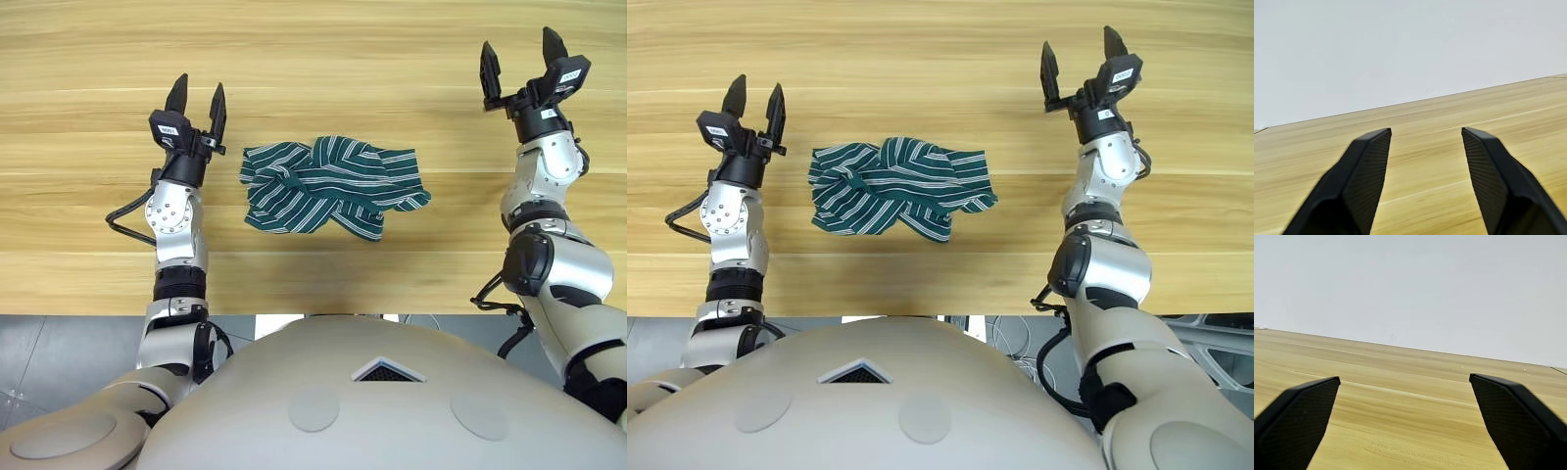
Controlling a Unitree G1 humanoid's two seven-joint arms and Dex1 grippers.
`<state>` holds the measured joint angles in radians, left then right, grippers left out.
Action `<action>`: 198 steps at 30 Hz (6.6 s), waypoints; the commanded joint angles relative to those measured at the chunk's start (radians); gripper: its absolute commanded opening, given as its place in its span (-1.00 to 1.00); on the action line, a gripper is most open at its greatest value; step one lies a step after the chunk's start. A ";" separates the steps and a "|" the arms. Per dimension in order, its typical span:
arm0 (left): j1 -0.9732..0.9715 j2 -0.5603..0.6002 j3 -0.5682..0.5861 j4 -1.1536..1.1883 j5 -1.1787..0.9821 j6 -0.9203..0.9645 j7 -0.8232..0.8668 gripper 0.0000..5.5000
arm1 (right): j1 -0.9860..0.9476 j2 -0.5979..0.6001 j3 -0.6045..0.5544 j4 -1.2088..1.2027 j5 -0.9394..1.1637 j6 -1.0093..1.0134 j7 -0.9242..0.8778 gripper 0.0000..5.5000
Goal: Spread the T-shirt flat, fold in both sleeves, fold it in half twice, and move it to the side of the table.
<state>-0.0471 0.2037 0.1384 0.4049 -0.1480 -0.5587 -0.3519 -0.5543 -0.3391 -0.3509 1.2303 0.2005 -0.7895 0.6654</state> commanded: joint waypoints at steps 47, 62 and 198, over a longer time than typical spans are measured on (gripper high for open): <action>-0.023 0.031 0.047 0.063 -0.016 -0.060 -0.016 -0.07 | 0.144 -0.102 0.056 -0.127 0.117 0.068 0.697 0.80; -0.024 0.036 0.041 0.069 -0.007 -0.059 -0.013 -0.07 | 0.372 -0.170 0.294 -0.362 0.135 0.163 0.933 0.52; 0.079 0.528 -0.278 -0.490 0.081 0.481 -0.715 -1.00 | -0.103 -0.274 0.523 -0.056 -0.372 -0.005 0.679 -1.00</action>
<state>-0.1603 0.6253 -0.1140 0.1496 -0.0539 -0.1487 -1.0094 -0.8251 -0.4930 0.1184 1.2611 -0.1939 -0.6465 1.1044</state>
